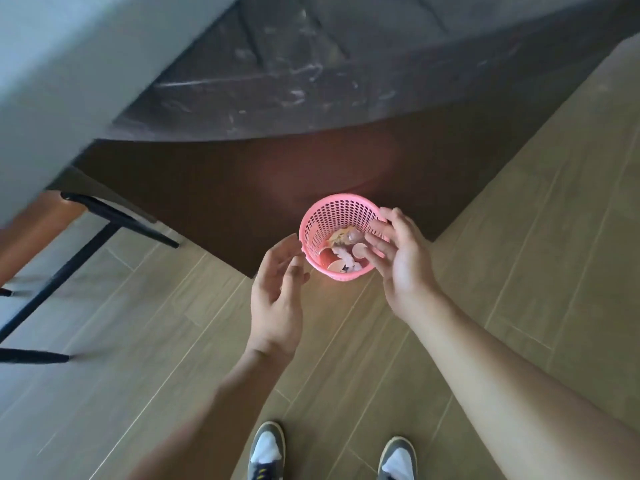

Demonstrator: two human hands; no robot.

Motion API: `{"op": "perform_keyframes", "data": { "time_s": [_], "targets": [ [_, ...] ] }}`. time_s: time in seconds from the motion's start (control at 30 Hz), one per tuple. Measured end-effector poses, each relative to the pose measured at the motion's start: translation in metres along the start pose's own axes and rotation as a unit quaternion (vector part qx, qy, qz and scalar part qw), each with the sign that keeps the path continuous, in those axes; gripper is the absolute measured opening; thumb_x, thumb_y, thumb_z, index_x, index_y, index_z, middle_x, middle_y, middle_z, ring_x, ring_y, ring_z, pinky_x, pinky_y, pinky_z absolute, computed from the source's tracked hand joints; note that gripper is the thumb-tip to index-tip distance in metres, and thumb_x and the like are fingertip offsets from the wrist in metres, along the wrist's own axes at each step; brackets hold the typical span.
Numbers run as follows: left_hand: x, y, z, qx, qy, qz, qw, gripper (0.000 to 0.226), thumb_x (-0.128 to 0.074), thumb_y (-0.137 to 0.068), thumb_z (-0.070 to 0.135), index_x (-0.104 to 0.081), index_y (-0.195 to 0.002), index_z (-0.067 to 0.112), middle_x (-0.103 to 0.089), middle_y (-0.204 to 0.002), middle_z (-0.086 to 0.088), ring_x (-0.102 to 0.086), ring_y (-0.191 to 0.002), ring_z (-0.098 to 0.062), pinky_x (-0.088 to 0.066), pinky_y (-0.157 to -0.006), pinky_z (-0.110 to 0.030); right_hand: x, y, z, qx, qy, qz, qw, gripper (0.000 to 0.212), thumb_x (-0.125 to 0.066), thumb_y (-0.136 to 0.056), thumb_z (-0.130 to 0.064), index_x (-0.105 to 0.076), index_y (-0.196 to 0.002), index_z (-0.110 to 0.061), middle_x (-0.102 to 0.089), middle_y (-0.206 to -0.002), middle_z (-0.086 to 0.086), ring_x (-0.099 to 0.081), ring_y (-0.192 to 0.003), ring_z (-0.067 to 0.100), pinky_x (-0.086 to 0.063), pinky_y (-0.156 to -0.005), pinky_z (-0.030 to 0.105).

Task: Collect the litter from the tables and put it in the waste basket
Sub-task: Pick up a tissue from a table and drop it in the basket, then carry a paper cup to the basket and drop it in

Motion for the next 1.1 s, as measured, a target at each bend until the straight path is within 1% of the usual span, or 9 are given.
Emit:
{"op": "perform_keyframes", "data": {
  "time_s": [0.1, 0.23, 0.37, 0.5, 0.6, 0.7, 0.77, 0.93, 1.1],
  "targets": [
    [0.006, 0.021, 0.024, 0.005, 0.001, 0.005, 1.0, 0.028, -0.052, -0.112, 0.02, -0.066, -0.119, 0.043, -0.072, -0.117, 0.025, -0.07, -0.113, -0.003, -0.057, -0.086, -0.019, -0.008, 0.036, -0.023, 0.038, 0.037, -0.017, 0.998, 0.056, -0.066, -0.088, -0.054, -0.065, -0.135, -0.025, -0.075, -0.12, -0.004, -0.076, -0.107, 0.011, -0.062, -0.084, 0.029],
    [0.022, 0.049, 0.063, -0.003, 0.022, 0.02, 1.0, 0.024, -0.051, -0.11, 0.024, -0.065, -0.125, 0.036, -0.072, -0.12, 0.025, -0.069, -0.115, -0.004, -0.059, -0.09, -0.024, -0.026, 0.089, -0.05, 0.081, 0.082, -0.069, 0.991, 0.056, -0.065, -0.083, -0.059, -0.069, -0.13, -0.028, -0.076, -0.123, -0.006, -0.073, -0.116, 0.013, -0.06, -0.094, 0.031],
    [0.05, 0.081, 0.101, 0.011, 0.049, 0.055, 0.997, 0.03, -0.051, -0.102, 0.031, -0.066, -0.128, 0.029, -0.072, -0.121, 0.017, -0.068, -0.119, -0.015, -0.06, -0.094, -0.031, -0.042, 0.142, -0.068, 0.075, 0.106, -0.101, 0.986, 0.042, -0.066, -0.084, -0.059, -0.075, -0.117, -0.036, -0.078, -0.118, -0.011, -0.072, -0.114, 0.008, -0.06, -0.089, 0.027],
    [0.093, 0.114, 0.129, 0.014, 0.058, 0.109, 0.992, 0.033, -0.051, -0.1, 0.04, -0.066, -0.129, 0.032, -0.069, -0.133, 0.002, -0.066, -0.124, -0.017, -0.06, -0.097, -0.035, -0.057, 0.189, -0.072, 0.075, 0.15, -0.144, 0.975, 0.034, -0.059, -0.088, -0.062, -0.076, -0.111, -0.044, -0.073, -0.131, -0.006, -0.068, -0.124, 0.012, -0.057, -0.104, 0.04],
    [0.128, 0.137, 0.147, 0.014, 0.072, 0.147, 0.986, 0.032, -0.052, -0.099, 0.043, -0.066, -0.127, 0.036, -0.069, -0.132, 0.003, -0.066, -0.124, -0.017, -0.059, -0.094, -0.033, -0.069, 0.219, -0.072, 0.073, 0.181, -0.169, 0.966, 0.032, -0.051, -0.098, -0.055, -0.074, -0.116, -0.043, -0.07, -0.135, -0.003, -0.065, -0.127, 0.013, -0.053, -0.111, 0.048],
    [0.167, 0.163, 0.166, 0.008, 0.078, 0.189, 0.979, 0.033, -0.052, -0.099, 0.042, -0.065, -0.128, 0.034, -0.068, -0.133, 0.002, -0.065, -0.125, -0.02, -0.057, -0.094, -0.034, -0.088, 0.255, -0.074, 0.072, 0.215, -0.199, 0.953, 0.042, -0.049, -0.095, -0.062, -0.071, -0.122, -0.04, -0.07, -0.134, -0.005, -0.065, -0.127, 0.012, -0.052, -0.111, 0.044],
    [0.192, 0.177, 0.178, 0.0, 0.08, 0.215, 0.973, 0.036, -0.053, -0.097, 0.045, -0.065, -0.129, 0.033, -0.067, -0.135, 0.003, -0.064, -0.127, -0.022, -0.057, -0.095, -0.034, -0.103, 0.278, -0.074, 0.076, 0.227, -0.215, 0.947, 0.044, -0.051, -0.09, -0.067, -0.072, -0.12, -0.043, -0.071, -0.131, -0.006, -0.066, -0.126, 0.012, -0.054, -0.108, 0.04],
    [0.263, 0.208, 0.207, -0.015, 0.077, 0.275, 0.958, 0.043, -0.051, -0.099, 0.045, -0.065, -0.134, 0.025, -0.068, -0.133, 0.012, -0.064, -0.128, -0.019, -0.058, -0.097, -0.037, -0.158, 0.338, -0.056, 0.065, 0.252, -0.273, 0.926, 0.036, -0.05, -0.097, -0.055, -0.072, -0.118, -0.035, -0.074, -0.122, -0.006, -0.068, -0.121, 0.013, -0.054, -0.109, 0.048],
    [0.347, 0.232, 0.235, -0.043, 0.065, 0.334, 0.939, 0.045, -0.049, -0.102, 0.043, -0.064, -0.137, 0.019, -0.067, -0.139, 0.009, -0.064, -0.128, -0.017, -0.057, -0.099, -0.04, -0.244, 0.402, -0.047, 0.083, 0.263, -0.35, 0.895, 0.035, -0.052, -0.088, -0.067, -0.074, -0.108, -0.049, -0.073, -0.12, -0.01, -0.067, -0.119, 0.013, -0.055, -0.106, 0.045]
  ]
}}
Point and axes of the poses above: each hand's wrist, its own y-axis away from the middle knuckle, its own x-axis out of the back of the hand, z = x × y, the point moved 4 cm from there along -y, towards the middle knuckle
